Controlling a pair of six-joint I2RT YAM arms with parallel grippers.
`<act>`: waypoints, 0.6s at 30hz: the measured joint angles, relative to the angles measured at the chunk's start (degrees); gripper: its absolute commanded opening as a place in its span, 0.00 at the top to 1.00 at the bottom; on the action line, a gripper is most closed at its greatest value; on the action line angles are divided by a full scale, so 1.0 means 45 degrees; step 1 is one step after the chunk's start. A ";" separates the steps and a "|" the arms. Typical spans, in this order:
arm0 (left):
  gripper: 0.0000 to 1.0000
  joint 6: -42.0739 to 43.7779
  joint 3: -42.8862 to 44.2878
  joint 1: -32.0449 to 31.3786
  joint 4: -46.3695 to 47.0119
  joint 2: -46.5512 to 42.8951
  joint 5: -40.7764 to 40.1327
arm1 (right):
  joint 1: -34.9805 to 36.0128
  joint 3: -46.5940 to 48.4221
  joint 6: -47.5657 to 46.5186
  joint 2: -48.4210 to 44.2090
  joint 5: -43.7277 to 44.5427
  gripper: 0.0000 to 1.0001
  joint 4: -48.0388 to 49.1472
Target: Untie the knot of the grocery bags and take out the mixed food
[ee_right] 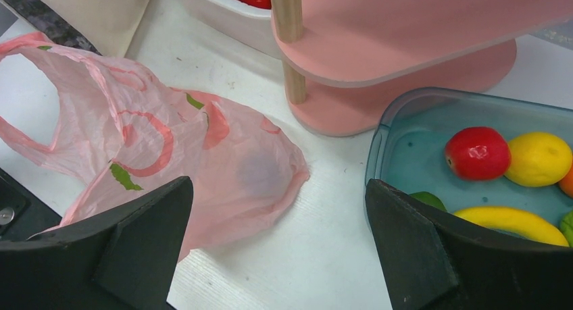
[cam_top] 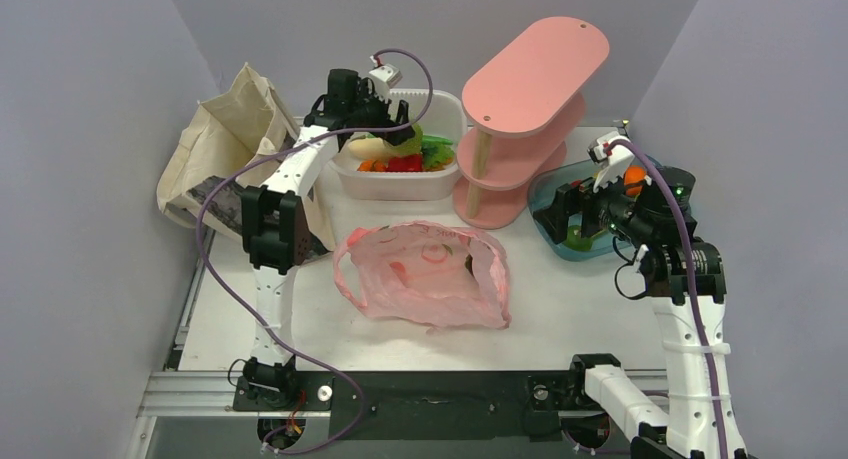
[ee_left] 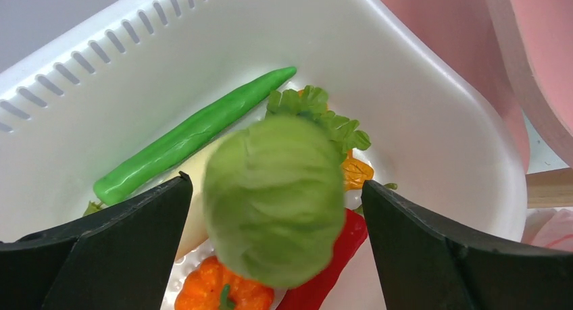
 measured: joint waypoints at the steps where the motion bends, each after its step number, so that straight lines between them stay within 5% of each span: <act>1: 0.03 -0.0078 0.0049 -0.0005 0.0049 0.0087 0.0063 | 0.0000 0.0034 -0.0034 0.0083 0.0039 0.05 -0.0053; 12: 0.03 -0.0287 0.0058 0.0029 0.0539 -0.0112 0.0942 | 0.0024 0.0199 -0.0131 0.0806 0.0049 0.06 -0.0175; 18: 0.03 0.0019 -0.5081 0.0374 0.1496 -0.4843 0.1987 | 0.0087 -0.0228 -0.0214 0.0544 -0.0078 0.07 -0.0248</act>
